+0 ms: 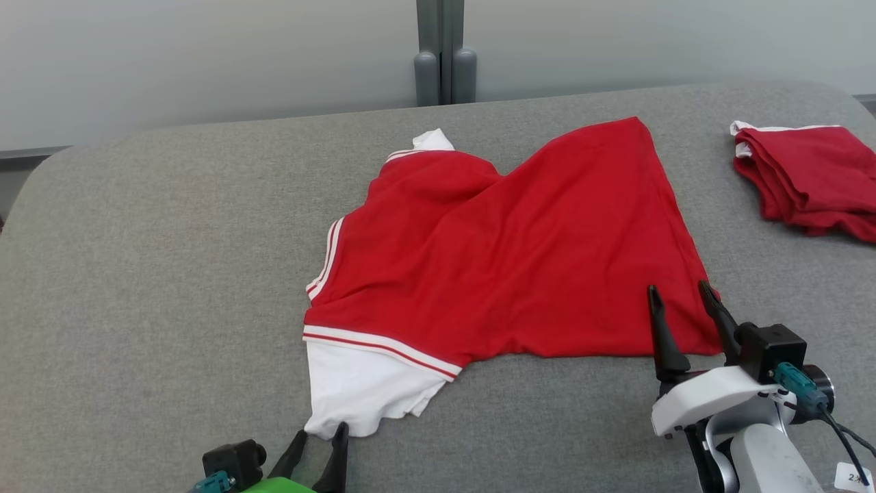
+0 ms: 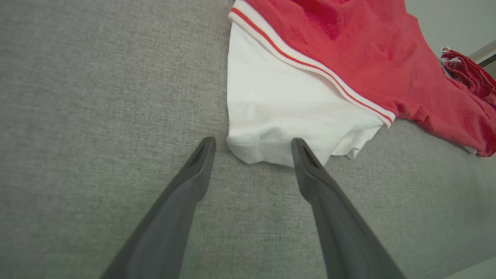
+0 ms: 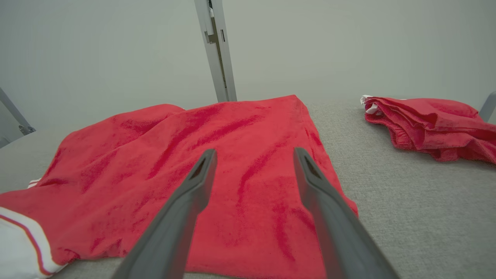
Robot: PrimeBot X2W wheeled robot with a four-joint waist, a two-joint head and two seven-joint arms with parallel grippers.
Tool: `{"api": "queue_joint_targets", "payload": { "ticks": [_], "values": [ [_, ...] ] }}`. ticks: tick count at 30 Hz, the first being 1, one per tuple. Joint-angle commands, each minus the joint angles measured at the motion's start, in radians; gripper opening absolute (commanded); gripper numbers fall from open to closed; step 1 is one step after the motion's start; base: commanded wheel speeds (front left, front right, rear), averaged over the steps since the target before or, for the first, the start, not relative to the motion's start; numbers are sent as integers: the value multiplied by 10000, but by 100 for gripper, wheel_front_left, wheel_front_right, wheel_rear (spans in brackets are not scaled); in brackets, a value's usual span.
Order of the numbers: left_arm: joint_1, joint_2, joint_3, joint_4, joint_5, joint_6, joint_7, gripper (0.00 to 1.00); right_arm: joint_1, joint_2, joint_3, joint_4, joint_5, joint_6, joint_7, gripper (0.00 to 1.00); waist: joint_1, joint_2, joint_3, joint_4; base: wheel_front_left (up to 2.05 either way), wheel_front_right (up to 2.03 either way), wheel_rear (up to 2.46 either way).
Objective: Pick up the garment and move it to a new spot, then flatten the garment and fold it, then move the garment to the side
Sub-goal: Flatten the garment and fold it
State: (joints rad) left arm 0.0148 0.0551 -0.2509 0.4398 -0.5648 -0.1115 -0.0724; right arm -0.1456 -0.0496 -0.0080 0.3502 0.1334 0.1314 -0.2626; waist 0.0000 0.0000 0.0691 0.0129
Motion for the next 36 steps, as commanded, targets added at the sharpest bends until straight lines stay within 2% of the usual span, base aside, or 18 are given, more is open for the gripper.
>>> {"api": "queue_joint_targets", "payload": {
  "ticks": [1,5,6,7,11,13,15,20,30,31,32,34,36],
  "values": [
    [-216,19,26,132,-114,-14,-72,97,179,-17,-62,92,-77,-17,-29,100,0,0,64,-120,0,0,0],
    [-445,6,-59,520,-217,-28,-171,66,237,-19,-355,515,-215,-17,-29,100,0,0,166,-233,0,0,0],
    [-506,3,-87,616,-258,-37,-217,54,269,-22,-474,662,-250,-17,-29,100,0,0,191,-248,0,0,0],
    [-591,-2,-116,698,-283,-48,-325,47,317,-16,-627,874,-295,-17,-29,100,0,0,219,-253,0,0,0],
    [-798,-9,-297,833,-354,-101,-624,33,373,-19,-1152,1440,-454,-17,-28,100,0,0,279,-224,0,0,0],
    [-870,-10,-390,862,-364,-119,-730,20,318,-17,-1360,1760,-541,-17,-20,100,0,0,309,-195,0,0,0],
    [-943,-1,-461,842,-381,-126,-834,13,150,-16,-1479,2086,-576,-17,-20,100,0,0,341,-164,0,0,0],
    [-1042,81,-560,752,-366,-146,-1040,8,-294,-19,-1823,2756,-471,-17,-24,100,0,0,390,-74,0,0,0],
    [-1147,172,-653,508,-289,-127,-1227,11,-1334,-22,-2555,4585,-760,-17,-27,100,0,0,397,153,0,0,0],
    [-1154,183,-636,448,-264,-100,-1273,11,-1441,-20,-2572,4767,-778,-17,-27,83,0,0,390,161,0,0,0],
    [-1170,182,-612,396,-260,-76,-1351,8,-1530,-23,-2597,4888,-787,-17,-25,55,0,0,388,162,0,0,0],
    [-1189,171,-581,299,-253,-55,-1438,0,-1688,-19,-2607,5166,-712,-17,-26,29,0,0,375,160,0,0,0],
    [-1193,172,-579,225,-244,-58,-1489,0,-1849,-20,-2566,5404,-548,-17,-24,12,0,0,356,146,0,0,0]
  ]
}}
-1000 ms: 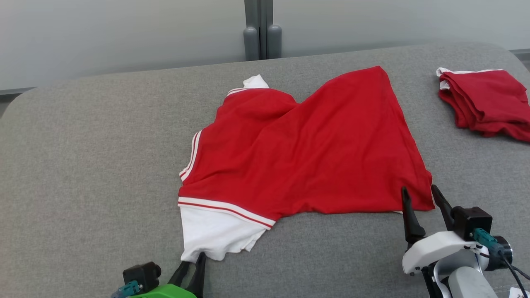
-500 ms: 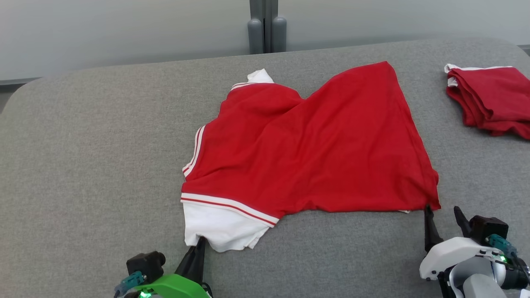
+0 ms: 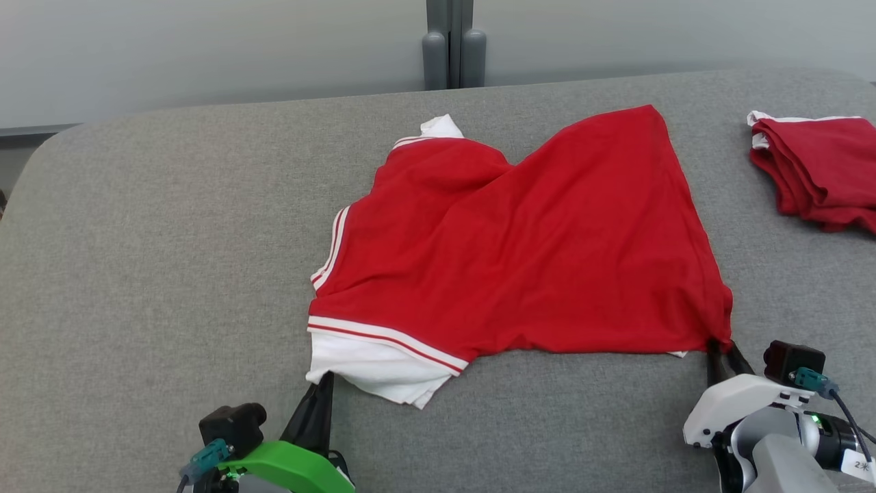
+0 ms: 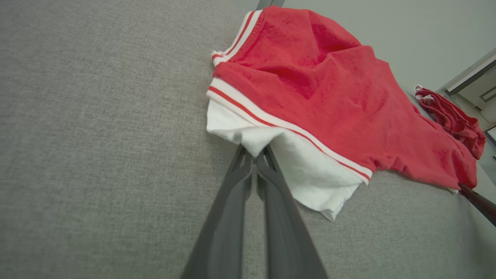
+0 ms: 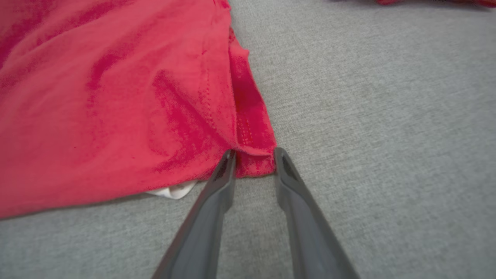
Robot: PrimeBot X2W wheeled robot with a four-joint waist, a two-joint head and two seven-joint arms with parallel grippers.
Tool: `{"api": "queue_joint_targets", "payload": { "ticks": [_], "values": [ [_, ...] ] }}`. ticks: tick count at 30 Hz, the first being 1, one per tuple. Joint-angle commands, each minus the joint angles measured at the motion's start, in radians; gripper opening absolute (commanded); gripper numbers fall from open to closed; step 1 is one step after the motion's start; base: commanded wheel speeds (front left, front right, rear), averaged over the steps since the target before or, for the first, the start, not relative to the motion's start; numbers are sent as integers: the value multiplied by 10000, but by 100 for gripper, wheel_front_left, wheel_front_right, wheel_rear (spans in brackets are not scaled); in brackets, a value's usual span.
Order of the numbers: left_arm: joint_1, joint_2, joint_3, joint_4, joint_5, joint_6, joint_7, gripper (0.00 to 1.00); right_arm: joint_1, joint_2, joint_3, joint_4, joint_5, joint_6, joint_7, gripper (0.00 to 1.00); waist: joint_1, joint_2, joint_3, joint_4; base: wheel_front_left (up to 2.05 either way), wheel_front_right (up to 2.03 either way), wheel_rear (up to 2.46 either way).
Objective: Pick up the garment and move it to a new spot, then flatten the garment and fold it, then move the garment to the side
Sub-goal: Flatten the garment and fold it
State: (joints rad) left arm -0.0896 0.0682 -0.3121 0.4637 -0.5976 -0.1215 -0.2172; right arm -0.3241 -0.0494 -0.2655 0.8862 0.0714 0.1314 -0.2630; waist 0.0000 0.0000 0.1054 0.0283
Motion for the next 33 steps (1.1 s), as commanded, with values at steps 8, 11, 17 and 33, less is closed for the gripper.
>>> {"api": "queue_joint_targets", "payload": {
  "ticks": [8,11,17,33],
  "values": [
    [-370,178,-45,-634,173,4,-186,0,-363,-27,578,-12,1040,-17,-22,0,0,0,-148,-132,0,0,0],
    [-493,279,7,-1088,211,15,-215,0,-247,-22,919,-515,1426,-17,-23,0,0,0,-231,-194,0,0,0],
    [-796,580,129,-2460,335,162,-159,0,108,-27,1594,-2162,2020,-17,-24,0,0,0,-447,-320,0,0,0],
    [-1614,1865,777,-7922,499,721,1411,0,1521,-161,1851,-8989,2729,-17,1230,0,0,0,-1079,-663,0,0,0]
  ]
}}
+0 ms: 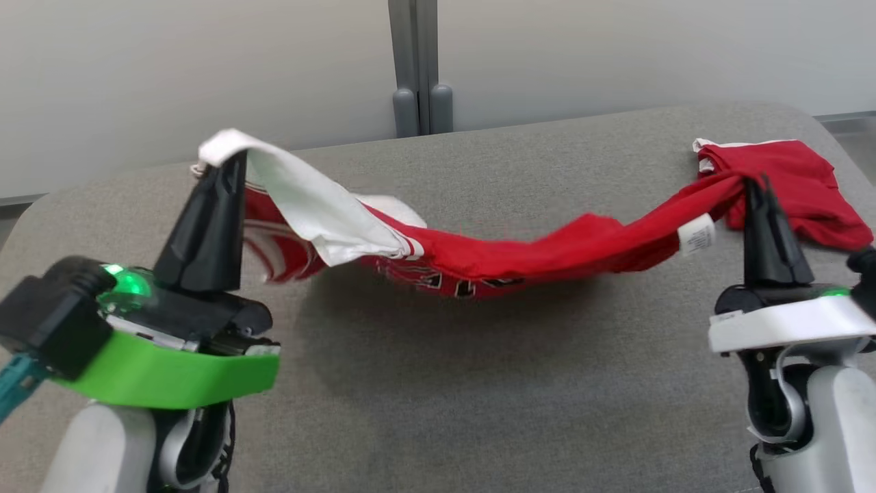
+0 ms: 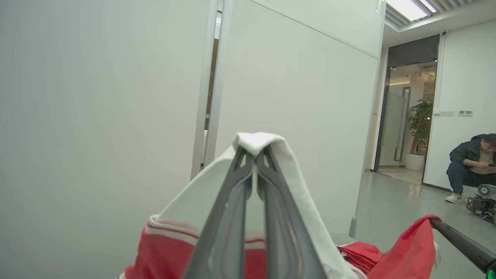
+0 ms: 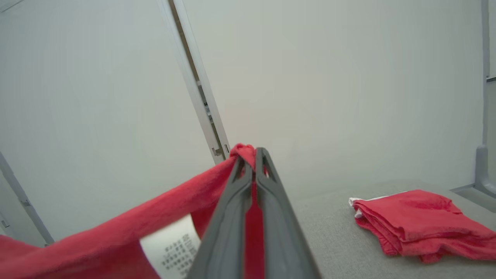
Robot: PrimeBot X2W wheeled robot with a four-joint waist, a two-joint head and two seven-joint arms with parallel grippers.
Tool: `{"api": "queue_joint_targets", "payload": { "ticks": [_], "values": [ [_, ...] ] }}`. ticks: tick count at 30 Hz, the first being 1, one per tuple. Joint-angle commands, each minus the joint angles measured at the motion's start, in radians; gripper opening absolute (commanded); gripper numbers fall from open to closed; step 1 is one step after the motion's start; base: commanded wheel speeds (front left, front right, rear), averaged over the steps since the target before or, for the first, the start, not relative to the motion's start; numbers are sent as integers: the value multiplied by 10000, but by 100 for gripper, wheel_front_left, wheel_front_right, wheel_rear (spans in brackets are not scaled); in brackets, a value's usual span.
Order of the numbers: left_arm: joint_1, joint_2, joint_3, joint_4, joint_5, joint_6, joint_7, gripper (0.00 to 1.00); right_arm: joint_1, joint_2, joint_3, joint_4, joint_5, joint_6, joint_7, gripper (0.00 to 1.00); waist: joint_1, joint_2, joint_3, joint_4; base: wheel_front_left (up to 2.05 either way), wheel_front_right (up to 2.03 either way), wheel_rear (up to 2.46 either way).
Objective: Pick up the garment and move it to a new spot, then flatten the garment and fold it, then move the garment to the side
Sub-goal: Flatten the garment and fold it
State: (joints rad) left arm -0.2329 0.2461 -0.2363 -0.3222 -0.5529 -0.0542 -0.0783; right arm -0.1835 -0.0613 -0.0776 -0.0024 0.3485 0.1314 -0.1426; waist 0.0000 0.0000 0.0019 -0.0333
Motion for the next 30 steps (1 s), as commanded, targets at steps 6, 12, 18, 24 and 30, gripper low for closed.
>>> {"api": "queue_joint_targets", "payload": {
  "ticks": [6,12,18,24,30],
  "values": [
    [-1120,946,250,-2152,475,169,1319,7,373,-22,-482,-3227,-261,-18,801,0,0,0,-57,-192,0,0,0],
    [-2600,1520,331,-3082,530,108,2655,0,4,1,-822,-5497,-461,-16,1642,0,0,0,367,-327,0,0,0],
    [-4066,1560,246,-2440,222,-44,3281,0,-791,-50,-624,-5586,-363,-11,2295,0,0,0,1431,-343,0,0,0],
    [-6436,1379,20,-284,155,-295,3579,0,-3489,-434,41,-3731,-125,-11,2394,0,0,0,3099,-278,0,0,0],
    [-9911,1343,91,3040,882,-306,3314,0,-8017,-571,323,-307,-765,-11,1941,0,0,0,4475,-227,0,0,0]
  ]
}}
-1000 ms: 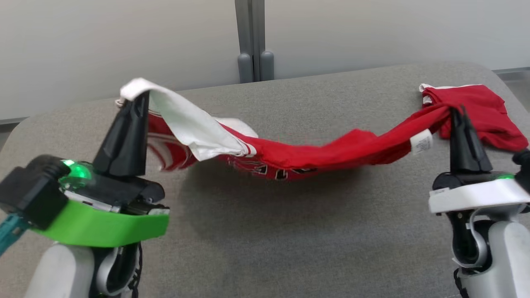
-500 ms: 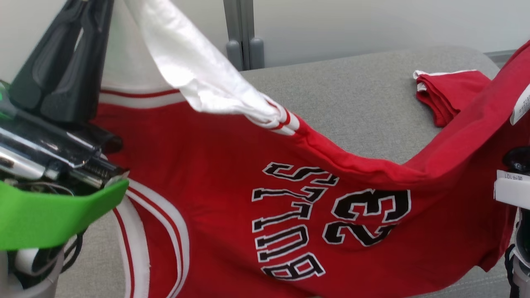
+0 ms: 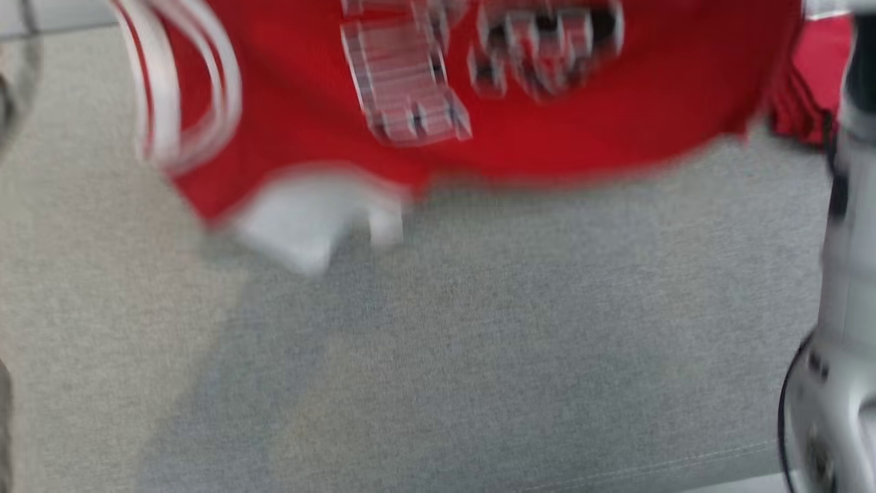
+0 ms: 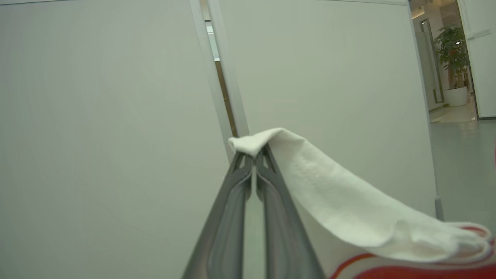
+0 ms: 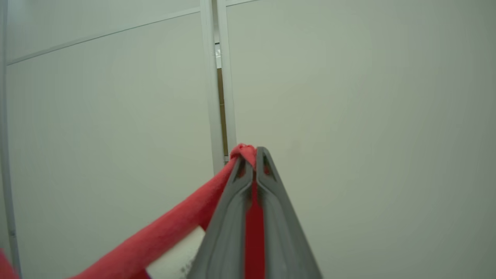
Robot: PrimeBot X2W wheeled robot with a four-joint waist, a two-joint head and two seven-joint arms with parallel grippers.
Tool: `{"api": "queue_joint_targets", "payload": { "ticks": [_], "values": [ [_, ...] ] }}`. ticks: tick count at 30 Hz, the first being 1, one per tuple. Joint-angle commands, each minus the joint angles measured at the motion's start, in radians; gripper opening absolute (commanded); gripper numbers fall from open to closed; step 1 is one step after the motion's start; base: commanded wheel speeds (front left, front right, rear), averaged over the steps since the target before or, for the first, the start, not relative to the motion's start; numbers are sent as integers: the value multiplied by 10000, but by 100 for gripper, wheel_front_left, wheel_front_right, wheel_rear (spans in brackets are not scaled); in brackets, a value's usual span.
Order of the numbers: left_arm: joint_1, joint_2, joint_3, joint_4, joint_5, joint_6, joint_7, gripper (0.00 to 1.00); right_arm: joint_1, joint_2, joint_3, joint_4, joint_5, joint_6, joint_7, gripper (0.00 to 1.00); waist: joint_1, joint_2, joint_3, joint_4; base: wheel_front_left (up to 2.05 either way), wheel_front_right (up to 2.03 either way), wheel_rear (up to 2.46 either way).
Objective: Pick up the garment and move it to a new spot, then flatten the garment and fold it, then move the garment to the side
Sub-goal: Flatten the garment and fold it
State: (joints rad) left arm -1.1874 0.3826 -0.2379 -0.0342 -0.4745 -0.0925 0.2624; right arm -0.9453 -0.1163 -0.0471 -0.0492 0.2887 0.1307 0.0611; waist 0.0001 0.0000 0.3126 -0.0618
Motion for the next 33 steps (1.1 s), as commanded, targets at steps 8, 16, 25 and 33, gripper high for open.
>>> {"api": "queue_joint_targets", "payload": {
  "ticks": [8,16,25,33],
  "values": [
    [-3812,-698,-61,3566,1110,220,-2149,0,-4768,386,-446,5166,-2250,-4,-1463,0,-1,0,2842,466,0,0,0],
    [-2867,-1588,109,5089,248,5,-3860,0,-4949,564,-1235,8499,-3095,-4,-2765,0,-1,0,4089,1117,0,0,0],
    [-326,-1356,-59,4802,-685,-319,-4612,0,-3707,551,-1177,9563,-2359,-4,-3266,0,-1,0,3948,925,0,0,0],
    [2132,-821,-15,2561,-1429,-349,-4591,0,-1621,369,-316,7255,-728,-5,-3266,0,-1,0,3222,655,0,0,0]
  ]
}}
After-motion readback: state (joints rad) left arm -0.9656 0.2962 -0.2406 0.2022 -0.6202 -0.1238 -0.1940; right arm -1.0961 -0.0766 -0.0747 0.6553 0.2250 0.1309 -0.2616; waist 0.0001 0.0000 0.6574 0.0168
